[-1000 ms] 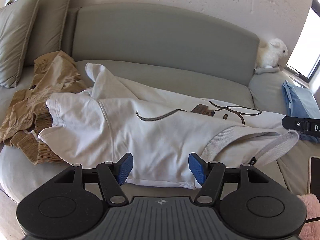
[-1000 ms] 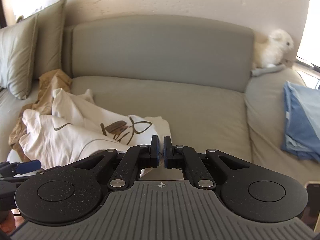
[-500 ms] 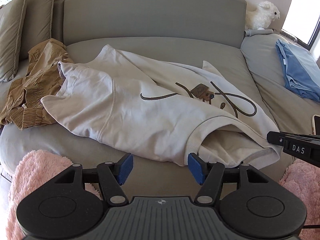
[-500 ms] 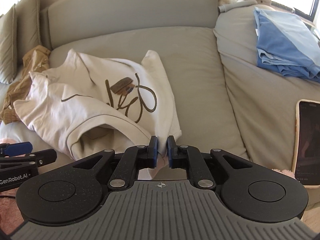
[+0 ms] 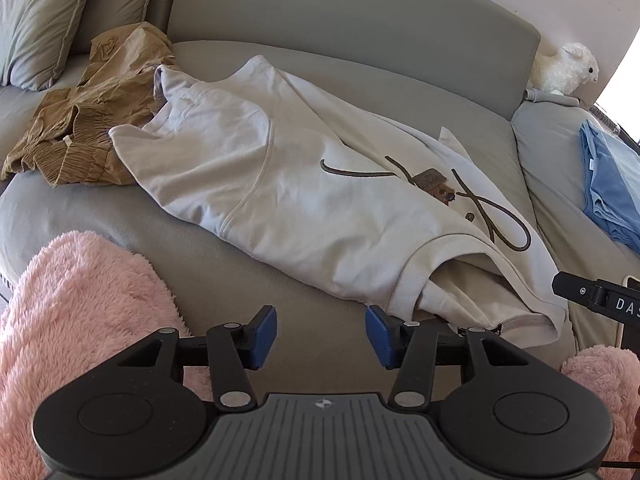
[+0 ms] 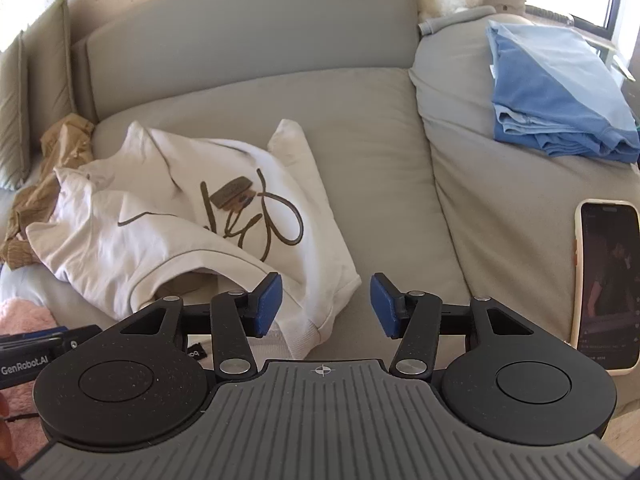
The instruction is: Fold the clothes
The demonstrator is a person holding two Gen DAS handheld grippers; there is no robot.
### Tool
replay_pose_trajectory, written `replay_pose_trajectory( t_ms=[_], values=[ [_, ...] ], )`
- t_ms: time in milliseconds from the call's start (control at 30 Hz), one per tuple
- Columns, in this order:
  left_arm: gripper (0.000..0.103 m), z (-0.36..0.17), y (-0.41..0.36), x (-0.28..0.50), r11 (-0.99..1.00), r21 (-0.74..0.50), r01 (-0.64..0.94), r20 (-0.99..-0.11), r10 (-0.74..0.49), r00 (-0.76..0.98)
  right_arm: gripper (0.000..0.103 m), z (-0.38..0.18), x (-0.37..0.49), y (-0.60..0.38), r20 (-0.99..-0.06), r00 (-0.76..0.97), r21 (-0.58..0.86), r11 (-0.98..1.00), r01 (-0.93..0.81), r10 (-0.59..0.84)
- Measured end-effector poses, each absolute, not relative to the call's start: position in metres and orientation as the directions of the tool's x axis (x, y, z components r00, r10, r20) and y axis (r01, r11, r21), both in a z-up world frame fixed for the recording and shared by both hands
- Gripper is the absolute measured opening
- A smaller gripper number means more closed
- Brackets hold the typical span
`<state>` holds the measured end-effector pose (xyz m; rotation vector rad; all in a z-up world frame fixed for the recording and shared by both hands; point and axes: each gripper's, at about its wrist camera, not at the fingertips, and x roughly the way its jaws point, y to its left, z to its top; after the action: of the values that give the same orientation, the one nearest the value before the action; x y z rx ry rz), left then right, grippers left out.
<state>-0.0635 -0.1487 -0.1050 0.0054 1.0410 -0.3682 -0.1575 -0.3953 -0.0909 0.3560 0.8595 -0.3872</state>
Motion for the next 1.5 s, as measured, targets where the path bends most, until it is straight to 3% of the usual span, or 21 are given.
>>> replay_pose_trajectory(
  t_ms=[400,767,1067,1167,1233,1333,1500],
  values=[
    [0.047,-0.124,-0.126,-0.019,0.949,-0.310,0.052,-0.856,-0.303,0.419,0.055,-0.095,-0.142,-0.377,-0.784,0.603,0.139,0.903,0.406,-0.151],
    [0.049,-0.144,-0.123,0.005,0.924,-0.382,-0.023,-0.850,-0.341,0.402,0.055,-0.101,-0.137,-0.389,-0.789,0.594,0.141,0.896,0.421,-0.156],
    [0.051,-0.166,-0.112,0.025,0.786,-0.604,-0.131,-0.760,-0.519,0.392,0.055,-0.095,-0.136,-0.400,-0.767,0.617,0.162,0.878,0.451,-0.175],
    [0.040,-0.168,-0.105,0.026,0.773,-0.615,-0.154,-0.756,-0.523,0.394,0.055,-0.094,-0.140,-0.405,-0.764,0.620,0.177,0.868,0.464,-0.175],
    [0.018,-0.167,-0.103,0.025,0.794,-0.588,-0.150,-0.771,-0.496,0.400,0.055,-0.093,-0.146,-0.412,-0.765,0.619,0.194,0.851,0.488,-0.180],
    [0.001,-0.160,-0.102,0.020,0.821,-0.557,-0.126,-0.777,-0.462,0.427,0.055,-0.095,-0.155,-0.424,-0.771,0.608,0.225,0.812,0.538,-0.189],
    [0.000,-0.113,-0.097,0.008,0.902,-0.428,-0.051,-0.764,-0.332,0.553,0.055,-0.097,-0.163,-0.432,-0.781,0.597,0.249,0.785,0.567,-0.184]
  ],
)
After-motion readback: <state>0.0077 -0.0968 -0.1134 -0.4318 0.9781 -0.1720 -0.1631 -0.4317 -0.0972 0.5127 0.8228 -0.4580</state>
